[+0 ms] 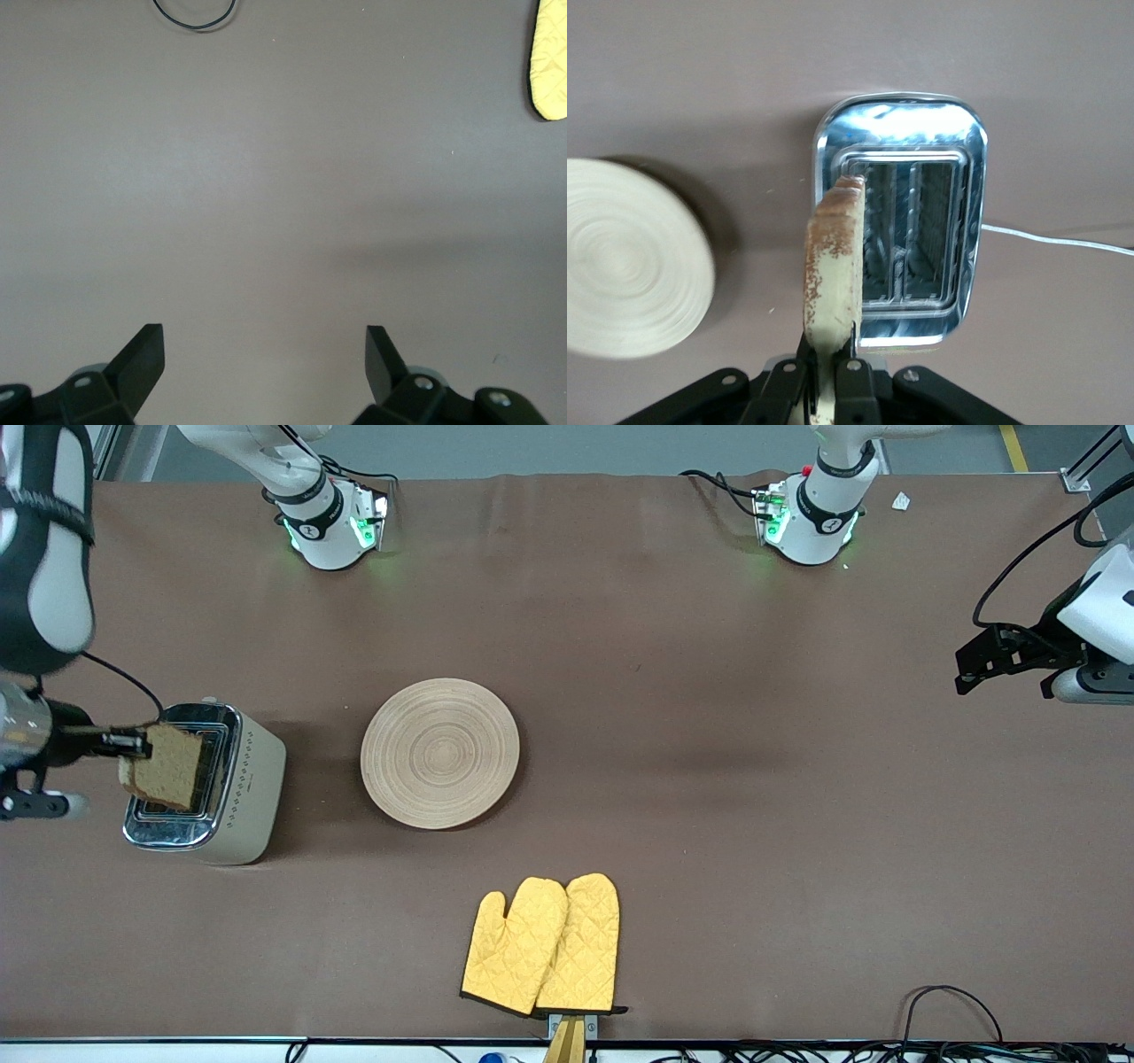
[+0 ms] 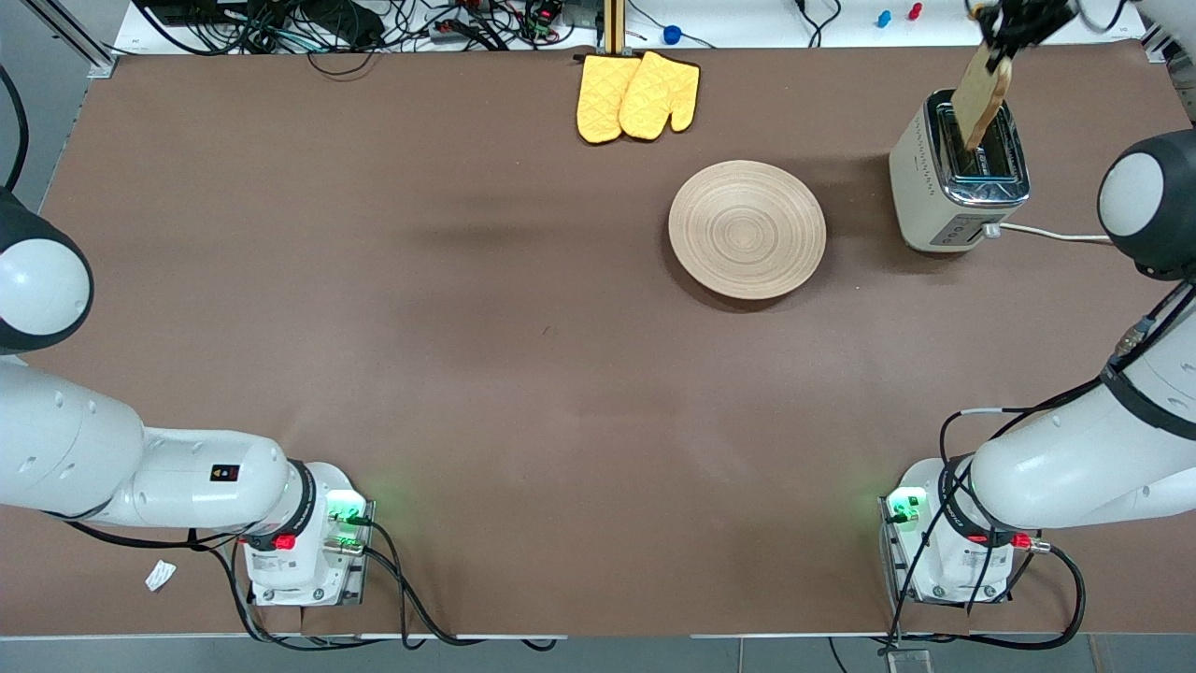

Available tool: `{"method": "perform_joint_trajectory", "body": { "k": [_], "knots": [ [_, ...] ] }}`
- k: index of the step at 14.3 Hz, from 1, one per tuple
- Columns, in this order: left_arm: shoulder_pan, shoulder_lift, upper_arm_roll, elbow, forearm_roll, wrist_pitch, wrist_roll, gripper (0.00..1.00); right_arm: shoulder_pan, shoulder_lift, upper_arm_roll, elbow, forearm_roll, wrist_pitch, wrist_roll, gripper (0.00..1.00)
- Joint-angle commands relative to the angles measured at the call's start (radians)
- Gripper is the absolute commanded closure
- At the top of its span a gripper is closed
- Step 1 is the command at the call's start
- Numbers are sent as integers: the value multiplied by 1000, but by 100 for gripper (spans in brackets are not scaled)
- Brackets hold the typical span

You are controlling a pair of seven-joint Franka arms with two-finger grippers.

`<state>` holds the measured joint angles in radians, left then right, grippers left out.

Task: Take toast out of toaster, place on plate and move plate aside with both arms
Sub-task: 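Carry the toast onto the plate while the left gripper reaches the plate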

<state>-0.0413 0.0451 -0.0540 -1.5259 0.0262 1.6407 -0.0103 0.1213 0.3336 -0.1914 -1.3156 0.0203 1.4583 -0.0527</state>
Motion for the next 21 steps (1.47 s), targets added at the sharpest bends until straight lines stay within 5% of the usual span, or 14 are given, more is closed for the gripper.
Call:
{"method": "perform_joint_trajectory", "body": {
  "k": [1, 4, 7, 11, 17, 21],
  "knots": [
    [-2, 5, -1, 12, 6, -16, 1, 0, 102, 8, 3, 53, 35, -46, 101, 100],
    [3, 16, -3, 10, -8, -41, 15, 0, 155, 19, 3, 7, 263, 32, 293, 100],
    [-6, 80, -4, 0, -64, -53, 15, 0, 266, 13, 3, -178, 361, 244, 324, 100],
    [-20, 243, -4, -17, -391, -38, -28, 0, 362, 13, 4, -384, 493, 557, 320, 100],
    [-126, 519, -33, -7, -765, 180, -19, 0, 353, 24, 4, -519, 515, 602, 209, 100],
    [-241, 675, -35, 25, -950, 324, 53, 0, 385, 28, 6, -530, 633, 597, 208, 100]
  ]
}}
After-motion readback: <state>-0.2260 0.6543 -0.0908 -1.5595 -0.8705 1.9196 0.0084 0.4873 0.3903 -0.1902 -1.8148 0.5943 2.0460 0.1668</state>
